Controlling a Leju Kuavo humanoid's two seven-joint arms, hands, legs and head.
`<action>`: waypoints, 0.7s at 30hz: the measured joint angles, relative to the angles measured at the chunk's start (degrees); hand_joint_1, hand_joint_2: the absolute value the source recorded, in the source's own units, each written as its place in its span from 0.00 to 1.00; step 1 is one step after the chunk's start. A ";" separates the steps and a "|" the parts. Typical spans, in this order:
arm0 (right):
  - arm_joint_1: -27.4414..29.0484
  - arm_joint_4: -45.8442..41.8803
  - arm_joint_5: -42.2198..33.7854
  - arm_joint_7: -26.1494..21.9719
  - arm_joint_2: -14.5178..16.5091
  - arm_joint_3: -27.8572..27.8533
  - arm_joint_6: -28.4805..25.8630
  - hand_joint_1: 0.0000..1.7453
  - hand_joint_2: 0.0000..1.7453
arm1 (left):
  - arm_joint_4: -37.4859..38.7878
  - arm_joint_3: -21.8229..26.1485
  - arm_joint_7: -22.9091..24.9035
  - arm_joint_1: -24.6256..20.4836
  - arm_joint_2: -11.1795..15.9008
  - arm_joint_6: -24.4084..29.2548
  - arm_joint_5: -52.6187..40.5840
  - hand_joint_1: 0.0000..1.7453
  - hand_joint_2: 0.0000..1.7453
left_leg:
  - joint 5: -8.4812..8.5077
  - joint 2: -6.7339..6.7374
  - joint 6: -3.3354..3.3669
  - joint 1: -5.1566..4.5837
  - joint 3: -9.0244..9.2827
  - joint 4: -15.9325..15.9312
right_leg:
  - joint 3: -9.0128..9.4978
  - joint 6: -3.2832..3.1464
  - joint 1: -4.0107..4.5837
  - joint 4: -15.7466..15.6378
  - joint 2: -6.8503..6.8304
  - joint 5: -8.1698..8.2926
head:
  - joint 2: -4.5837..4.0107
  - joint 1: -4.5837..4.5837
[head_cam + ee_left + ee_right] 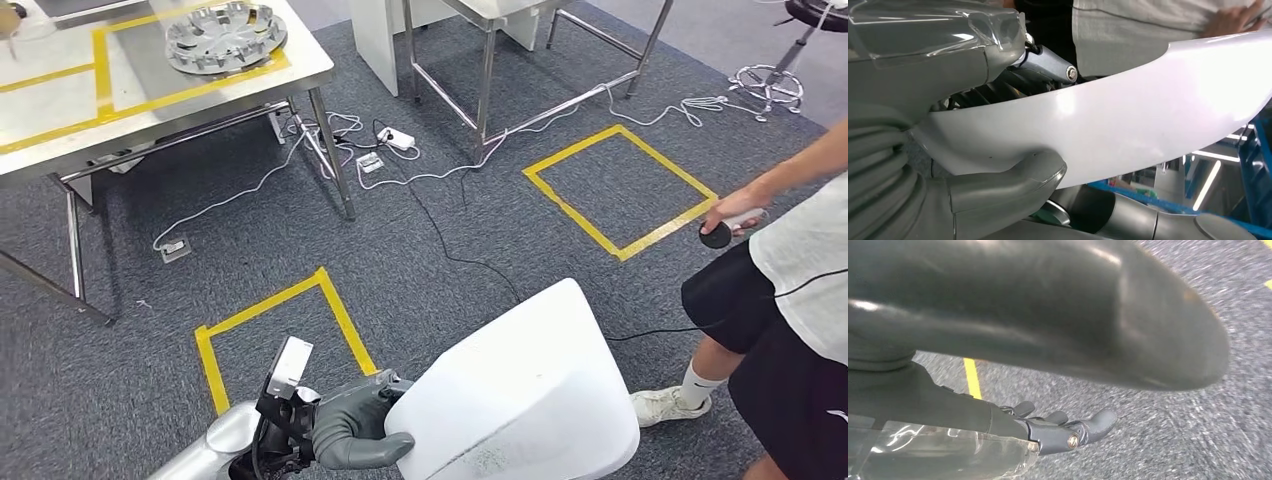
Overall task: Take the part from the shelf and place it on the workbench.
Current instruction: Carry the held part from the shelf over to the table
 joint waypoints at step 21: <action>-0.66 0.26 0.95 -0.25 -0.55 0.08 -0.29 0.00 0.00 | -0.44 0.69 -0.38 0.56 0.07 0.02 -0.10 1.00 1.00 | 7.49 -6.04 1.93 -0.40 9.20 -17.12 | -0.84 3.46 -0.82 0.12 3.32 0.79 | 0.00 0.68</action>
